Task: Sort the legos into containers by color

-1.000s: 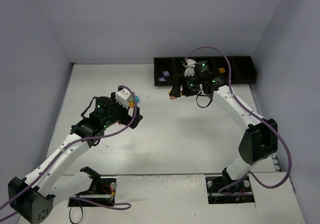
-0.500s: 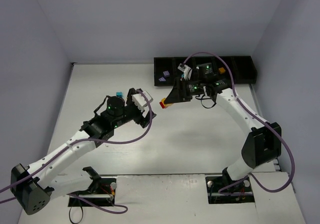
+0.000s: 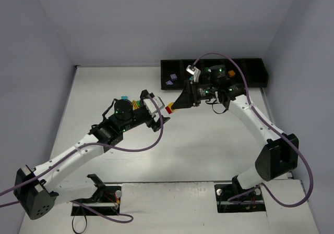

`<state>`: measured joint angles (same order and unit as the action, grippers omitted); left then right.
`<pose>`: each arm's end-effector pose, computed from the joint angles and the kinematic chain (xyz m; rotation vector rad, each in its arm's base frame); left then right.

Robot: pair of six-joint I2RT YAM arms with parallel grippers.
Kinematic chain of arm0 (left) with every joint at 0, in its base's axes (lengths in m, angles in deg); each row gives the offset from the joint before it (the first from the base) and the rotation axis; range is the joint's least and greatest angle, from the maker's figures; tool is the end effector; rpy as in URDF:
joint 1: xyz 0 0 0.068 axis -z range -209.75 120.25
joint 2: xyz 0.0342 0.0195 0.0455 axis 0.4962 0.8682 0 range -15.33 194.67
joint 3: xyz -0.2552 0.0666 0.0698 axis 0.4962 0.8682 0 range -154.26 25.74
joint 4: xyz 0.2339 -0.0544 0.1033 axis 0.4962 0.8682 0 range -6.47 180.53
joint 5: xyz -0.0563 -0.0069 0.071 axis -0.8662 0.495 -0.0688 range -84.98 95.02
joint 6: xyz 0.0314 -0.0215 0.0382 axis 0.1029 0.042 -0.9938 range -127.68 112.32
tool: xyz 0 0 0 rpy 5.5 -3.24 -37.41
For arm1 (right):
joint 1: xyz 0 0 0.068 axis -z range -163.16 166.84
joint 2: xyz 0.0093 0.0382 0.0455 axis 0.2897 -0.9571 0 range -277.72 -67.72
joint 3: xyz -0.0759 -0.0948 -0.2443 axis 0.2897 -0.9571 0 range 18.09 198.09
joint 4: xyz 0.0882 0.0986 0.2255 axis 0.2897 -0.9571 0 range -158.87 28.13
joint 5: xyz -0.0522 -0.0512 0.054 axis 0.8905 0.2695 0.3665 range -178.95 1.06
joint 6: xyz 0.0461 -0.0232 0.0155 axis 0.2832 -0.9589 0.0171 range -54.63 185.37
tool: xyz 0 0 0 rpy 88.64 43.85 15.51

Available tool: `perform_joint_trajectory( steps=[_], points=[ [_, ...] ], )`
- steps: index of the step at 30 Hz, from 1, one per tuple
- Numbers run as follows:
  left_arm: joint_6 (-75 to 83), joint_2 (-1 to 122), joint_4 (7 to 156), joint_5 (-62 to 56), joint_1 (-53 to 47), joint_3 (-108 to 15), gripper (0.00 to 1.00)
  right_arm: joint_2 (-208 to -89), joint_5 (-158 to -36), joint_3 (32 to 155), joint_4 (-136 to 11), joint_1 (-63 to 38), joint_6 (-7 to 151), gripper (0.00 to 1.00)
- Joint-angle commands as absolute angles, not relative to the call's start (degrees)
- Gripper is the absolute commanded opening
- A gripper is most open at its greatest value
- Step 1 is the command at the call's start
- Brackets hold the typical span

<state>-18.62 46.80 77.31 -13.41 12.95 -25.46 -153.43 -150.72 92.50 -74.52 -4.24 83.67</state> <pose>0.1804 -0.1818 0.3505 0.9795 1.3824 -0.6837 0.3014 0.1499 0.3508 -0.7905 1.8959 1.4975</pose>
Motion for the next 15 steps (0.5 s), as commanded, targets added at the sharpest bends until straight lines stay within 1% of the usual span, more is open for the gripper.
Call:
perform_joint_trajectory(
  steps=[1,12,15],
  points=[
    [-19.7,47.3,71.5,-16.1,13.1,-27.9,0.78,-150.5,-154.2,92.6,-71.0,-4.3,84.2,0.00],
    [-17.4,49.7,69.7,-16.9,13.1,-29.5,0.77,-149.6,-154.3,91.9,-70.7,-4.4,84.3,0.00],
    [-16.8,50.1,68.9,-16.9,13.1,-29.8,0.75,-149.7,-154.3,91.9,-70.6,-4.4,84.3,0.00]
  ],
)
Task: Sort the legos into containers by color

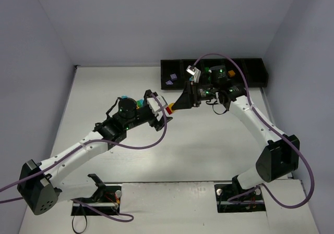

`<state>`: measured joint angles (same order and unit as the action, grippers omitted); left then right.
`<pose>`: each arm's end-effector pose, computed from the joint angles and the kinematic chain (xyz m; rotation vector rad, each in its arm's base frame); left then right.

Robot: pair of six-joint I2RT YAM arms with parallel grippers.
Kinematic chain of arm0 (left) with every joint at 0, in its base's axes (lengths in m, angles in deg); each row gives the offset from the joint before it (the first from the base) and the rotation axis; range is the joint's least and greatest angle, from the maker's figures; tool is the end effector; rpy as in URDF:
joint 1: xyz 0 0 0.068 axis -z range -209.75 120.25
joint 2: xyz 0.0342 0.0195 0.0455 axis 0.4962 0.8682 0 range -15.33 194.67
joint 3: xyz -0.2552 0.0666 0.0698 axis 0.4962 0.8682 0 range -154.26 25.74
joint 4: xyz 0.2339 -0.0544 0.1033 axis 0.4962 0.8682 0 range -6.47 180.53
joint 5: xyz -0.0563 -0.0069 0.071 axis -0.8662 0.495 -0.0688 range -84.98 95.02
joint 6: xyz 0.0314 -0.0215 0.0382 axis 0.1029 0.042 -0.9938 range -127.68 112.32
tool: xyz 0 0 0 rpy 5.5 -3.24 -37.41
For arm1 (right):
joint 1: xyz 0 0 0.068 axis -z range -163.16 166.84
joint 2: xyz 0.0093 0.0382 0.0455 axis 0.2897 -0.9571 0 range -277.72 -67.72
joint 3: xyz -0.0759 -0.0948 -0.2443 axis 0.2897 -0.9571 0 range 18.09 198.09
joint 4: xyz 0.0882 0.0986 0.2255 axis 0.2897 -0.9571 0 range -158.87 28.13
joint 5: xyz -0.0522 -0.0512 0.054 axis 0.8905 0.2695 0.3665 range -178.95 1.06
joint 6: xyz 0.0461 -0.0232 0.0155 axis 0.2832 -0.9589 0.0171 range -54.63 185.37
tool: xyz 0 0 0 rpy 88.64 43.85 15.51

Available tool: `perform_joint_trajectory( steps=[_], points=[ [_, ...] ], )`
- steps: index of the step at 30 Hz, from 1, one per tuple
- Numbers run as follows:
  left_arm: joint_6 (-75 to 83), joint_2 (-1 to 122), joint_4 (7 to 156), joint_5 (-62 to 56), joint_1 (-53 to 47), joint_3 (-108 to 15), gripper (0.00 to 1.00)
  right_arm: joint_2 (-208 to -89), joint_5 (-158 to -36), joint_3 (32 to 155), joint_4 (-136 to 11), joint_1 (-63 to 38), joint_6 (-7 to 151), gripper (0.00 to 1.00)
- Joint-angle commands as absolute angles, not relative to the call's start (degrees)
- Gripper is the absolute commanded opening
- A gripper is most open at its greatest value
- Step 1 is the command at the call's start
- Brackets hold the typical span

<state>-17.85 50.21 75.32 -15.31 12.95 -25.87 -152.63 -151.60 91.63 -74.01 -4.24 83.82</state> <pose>0.1899 -0.1920 0.3424 1.0001 1.3943 -0.7208 0.2978 0.1487 0.3510 -0.8024 1.8846 1.5114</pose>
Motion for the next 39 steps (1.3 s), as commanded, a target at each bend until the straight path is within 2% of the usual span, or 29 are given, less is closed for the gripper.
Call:
perform_joint_trajectory(
  steps=[1,11,15,16,19,20,22,23,29,39],
  points=[
    [-16.8,50.3,68.9,-16.9,13.1,-29.8,0.75,-149.7,-154.3,91.9,-70.6,-4.4,84.3,0.00],
    [-15.6,52.1,67.2,-16.9,13.1,-30.4,0.69,-150.1,-154.5,91.9,-70.5,-4.4,84.3,0.00],
    [-15.2,52.3,67.2,-17.1,13.1,-30.6,0.60,-150.4,-154.8,92.1,-70.5,-4.4,84.4,0.00],
    [-15.2,52.5,67.2,-17.2,13.1,-30.7,0.51,-150.4,-154.9,92.2,-70.5,-4.3,84.3,0.00],
    [-15.0,52.7,67.2,-17.6,13.1,-30.8,0.37,-150.4,-155.0,92.1,-70.5,-4.4,84.3,0.00],
    [-15.0,52.8,67.2,-17.6,13.1,-30.9,0.25,-150.5,-155.0,92.0,-70.6,-4.3,84.3,0.00],
    [-15.1,52.8,67.2,-18.2,13.1,-30.9,0.12,-150.7,-155.1,91.7,-70.6,-4.3,84.3,0.00],
    [-15.4,52.8,67.7,-18.6,13.1,-30.9,0.00,-150.8,-155.1,91.7,-70.6,-4.3,84.3,0.00],
    [-15.9,52.1,69.6,-18.9,13.1,-30.0,0.00,-151.6,-155.4,92.3,-70.5,-2.9,84.3,0.00],
    [-16.8,47.5,71.4,-16.4,13.0,-24.2,0.00,-153.2,-157.5,93.3,-70.8,5.0,84.6,0.00]
  ],
)
